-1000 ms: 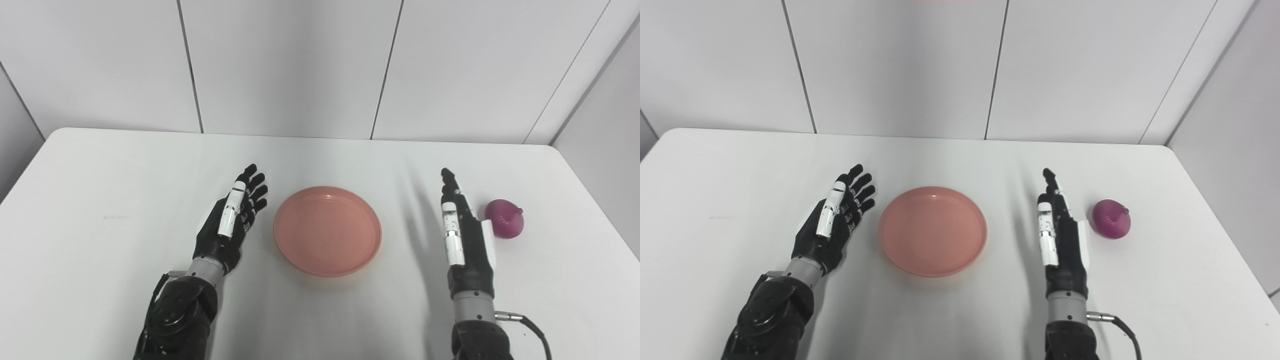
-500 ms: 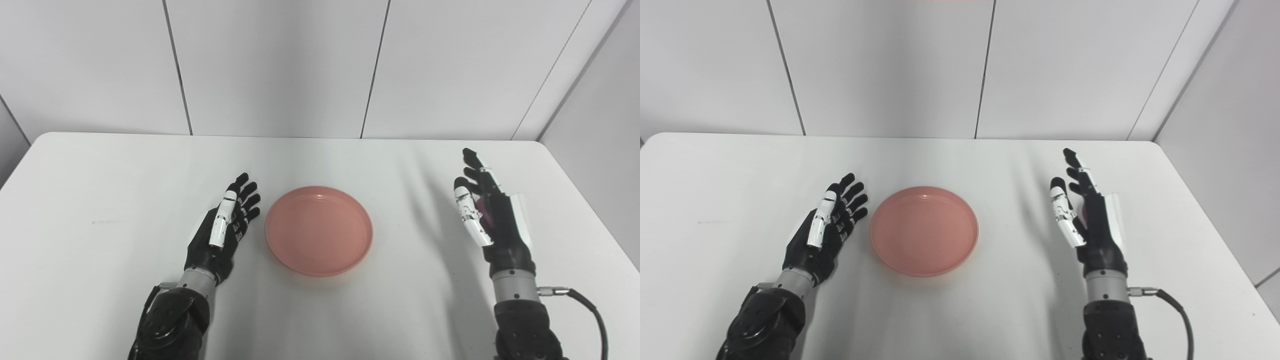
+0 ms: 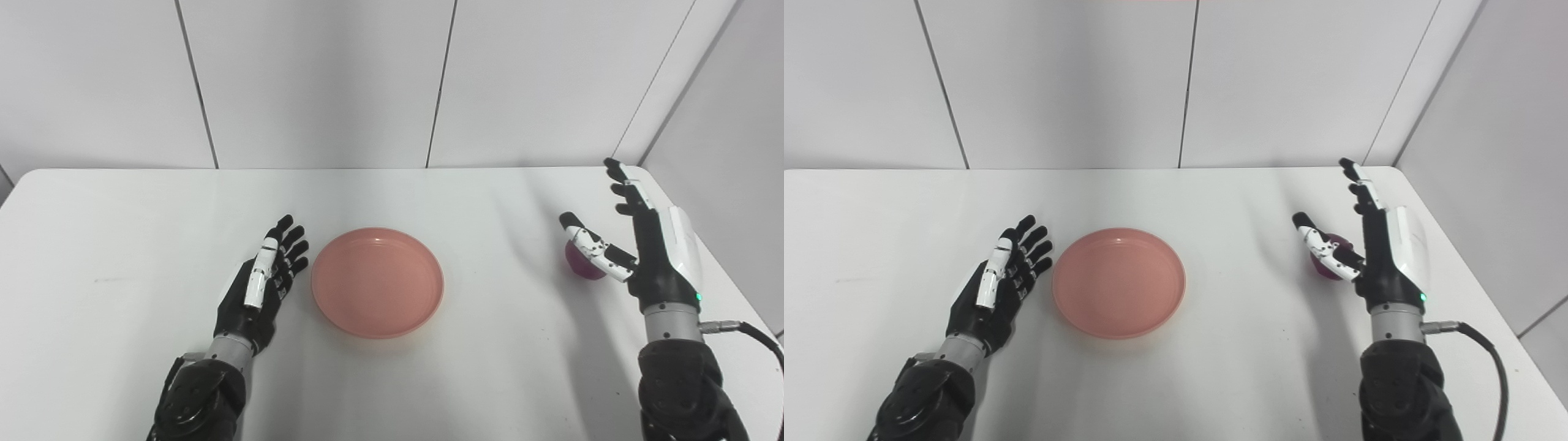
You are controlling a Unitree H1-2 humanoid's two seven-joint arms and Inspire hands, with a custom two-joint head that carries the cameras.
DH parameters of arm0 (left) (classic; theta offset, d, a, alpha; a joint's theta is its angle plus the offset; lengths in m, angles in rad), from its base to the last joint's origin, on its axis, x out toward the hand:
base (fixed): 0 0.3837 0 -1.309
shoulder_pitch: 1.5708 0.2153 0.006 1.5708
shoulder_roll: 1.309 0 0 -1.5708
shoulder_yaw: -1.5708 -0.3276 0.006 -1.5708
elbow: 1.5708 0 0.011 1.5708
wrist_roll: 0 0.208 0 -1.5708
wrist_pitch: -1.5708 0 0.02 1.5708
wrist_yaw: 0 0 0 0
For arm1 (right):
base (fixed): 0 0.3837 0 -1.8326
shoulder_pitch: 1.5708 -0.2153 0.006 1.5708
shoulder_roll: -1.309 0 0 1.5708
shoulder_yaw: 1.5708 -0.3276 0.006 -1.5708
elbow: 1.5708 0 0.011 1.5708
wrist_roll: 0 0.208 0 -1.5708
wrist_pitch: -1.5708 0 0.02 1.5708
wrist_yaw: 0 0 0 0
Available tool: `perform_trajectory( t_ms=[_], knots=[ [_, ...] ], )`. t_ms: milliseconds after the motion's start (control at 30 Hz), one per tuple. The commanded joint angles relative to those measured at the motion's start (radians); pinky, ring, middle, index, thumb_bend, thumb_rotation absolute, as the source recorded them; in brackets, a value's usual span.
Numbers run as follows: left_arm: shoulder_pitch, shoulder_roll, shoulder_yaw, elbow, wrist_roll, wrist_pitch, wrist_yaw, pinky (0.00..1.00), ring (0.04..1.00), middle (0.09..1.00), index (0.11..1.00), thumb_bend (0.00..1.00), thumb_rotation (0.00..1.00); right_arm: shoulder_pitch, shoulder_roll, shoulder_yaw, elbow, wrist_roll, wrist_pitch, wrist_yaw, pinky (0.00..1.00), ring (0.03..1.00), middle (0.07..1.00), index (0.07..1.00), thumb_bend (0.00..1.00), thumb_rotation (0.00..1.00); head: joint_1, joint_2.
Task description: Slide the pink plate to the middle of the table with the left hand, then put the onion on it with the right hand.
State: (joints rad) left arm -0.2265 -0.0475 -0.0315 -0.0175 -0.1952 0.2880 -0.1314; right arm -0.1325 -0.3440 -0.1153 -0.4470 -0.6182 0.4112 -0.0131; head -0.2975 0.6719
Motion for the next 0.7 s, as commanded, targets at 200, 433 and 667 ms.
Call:
perform_trajectory(
  t_ms=[200,433,667],
  knots=[
    [-0.015,0.005,0.011,-0.003,-0.021,-0.053,-0.03,0.96,0.961,0.969,0.959,0.47,1.0,-0.036,-0.031,-0.03,-0.015,-0.087,0.041,0.012,0.77,0.87,0.905,0.913,0.9,0.47,-0.028,-0.005],
    [-0.017,0.005,0.027,0.004,-0.045,-0.056,-0.042,0.98,0.97,0.978,0.964,0.46,1.0,-0.034,-0.052,-0.049,0.011,-0.084,0.048,0.045,0.79,0.91,0.947,0.944,1.0,0.42,-0.037,-0.006],
    [-0.016,0.007,0.034,0.006,-0.053,-0.056,-0.042,0.98,0.97,0.977,0.965,0.46,1.0,-0.039,-0.086,-0.05,0.081,-0.098,0.052,0.077,0.79,0.909,0.957,0.948,1.0,0.38,-0.055,-0.008]
  ],
)
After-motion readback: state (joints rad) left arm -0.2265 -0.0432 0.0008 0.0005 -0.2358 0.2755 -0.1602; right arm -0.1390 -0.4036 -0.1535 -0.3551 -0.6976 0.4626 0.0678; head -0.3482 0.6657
